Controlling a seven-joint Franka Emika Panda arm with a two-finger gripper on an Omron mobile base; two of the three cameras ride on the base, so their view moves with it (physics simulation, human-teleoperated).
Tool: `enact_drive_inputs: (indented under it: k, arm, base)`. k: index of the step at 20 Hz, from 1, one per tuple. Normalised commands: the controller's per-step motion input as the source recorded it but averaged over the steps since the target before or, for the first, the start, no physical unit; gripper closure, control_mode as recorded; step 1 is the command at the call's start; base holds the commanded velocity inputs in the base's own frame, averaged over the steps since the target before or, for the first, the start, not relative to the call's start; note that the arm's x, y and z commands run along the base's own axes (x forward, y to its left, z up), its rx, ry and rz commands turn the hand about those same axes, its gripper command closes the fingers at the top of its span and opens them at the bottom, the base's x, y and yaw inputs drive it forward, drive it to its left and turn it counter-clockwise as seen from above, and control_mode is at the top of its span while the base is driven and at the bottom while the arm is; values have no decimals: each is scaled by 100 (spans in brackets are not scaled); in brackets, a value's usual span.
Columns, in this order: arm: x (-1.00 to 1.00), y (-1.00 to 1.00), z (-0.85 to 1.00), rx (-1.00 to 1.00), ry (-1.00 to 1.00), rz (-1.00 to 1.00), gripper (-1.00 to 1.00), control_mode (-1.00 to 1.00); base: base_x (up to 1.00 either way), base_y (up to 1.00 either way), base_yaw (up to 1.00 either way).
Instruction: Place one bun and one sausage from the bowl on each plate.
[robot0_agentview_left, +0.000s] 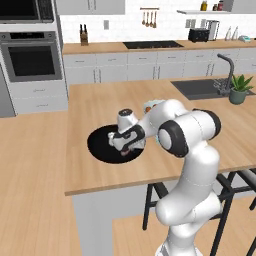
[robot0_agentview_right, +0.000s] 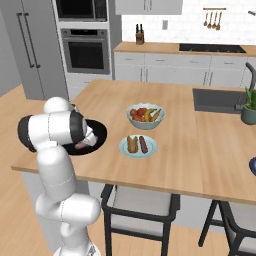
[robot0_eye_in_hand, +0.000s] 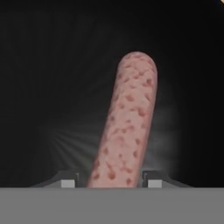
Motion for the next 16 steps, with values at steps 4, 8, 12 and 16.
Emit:
enact_drive_inputs:
  k: [4, 8, 12, 16]
  arm:
    - [-29, -3, 92, -1, -4, 9, 100, -100]
    - [-34, -45, 99, -2, 0, 7, 100, -100]
    - [-47, -89, 95, -1, 0, 12, 100, -100]
    - [-40, -79, 92, 0, 0, 18, 100, -100]
  base:
    - [0, 0, 0]
    - [0, 0, 0]
    - [0, 0, 0]
    - [0, 0, 0]
